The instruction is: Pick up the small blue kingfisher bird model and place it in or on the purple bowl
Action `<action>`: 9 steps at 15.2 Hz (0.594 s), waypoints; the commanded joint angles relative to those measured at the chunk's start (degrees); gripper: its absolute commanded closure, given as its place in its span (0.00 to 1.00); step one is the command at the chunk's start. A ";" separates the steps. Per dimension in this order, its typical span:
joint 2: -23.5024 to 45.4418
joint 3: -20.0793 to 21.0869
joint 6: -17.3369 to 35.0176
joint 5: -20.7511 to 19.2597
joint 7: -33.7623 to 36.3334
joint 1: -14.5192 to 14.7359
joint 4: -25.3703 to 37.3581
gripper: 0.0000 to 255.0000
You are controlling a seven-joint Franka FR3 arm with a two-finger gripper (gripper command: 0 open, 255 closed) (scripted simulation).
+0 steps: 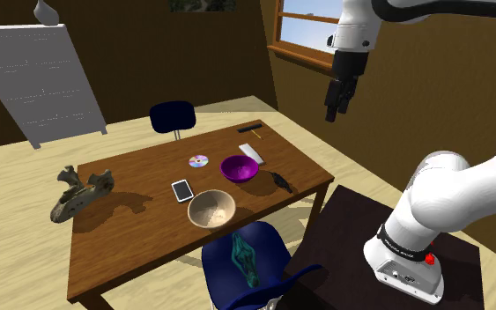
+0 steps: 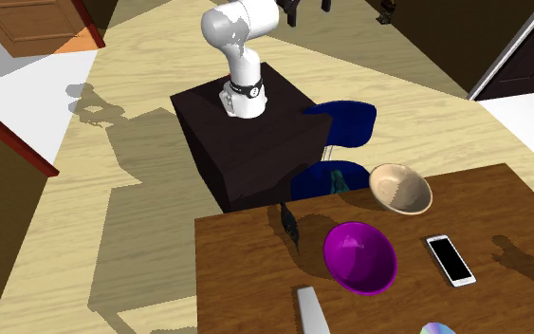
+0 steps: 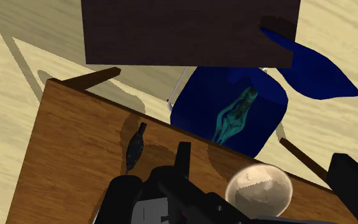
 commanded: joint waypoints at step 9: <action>4.99 -1.27 17.06 -1.97 -2.05 -1.66 -10.87 0.00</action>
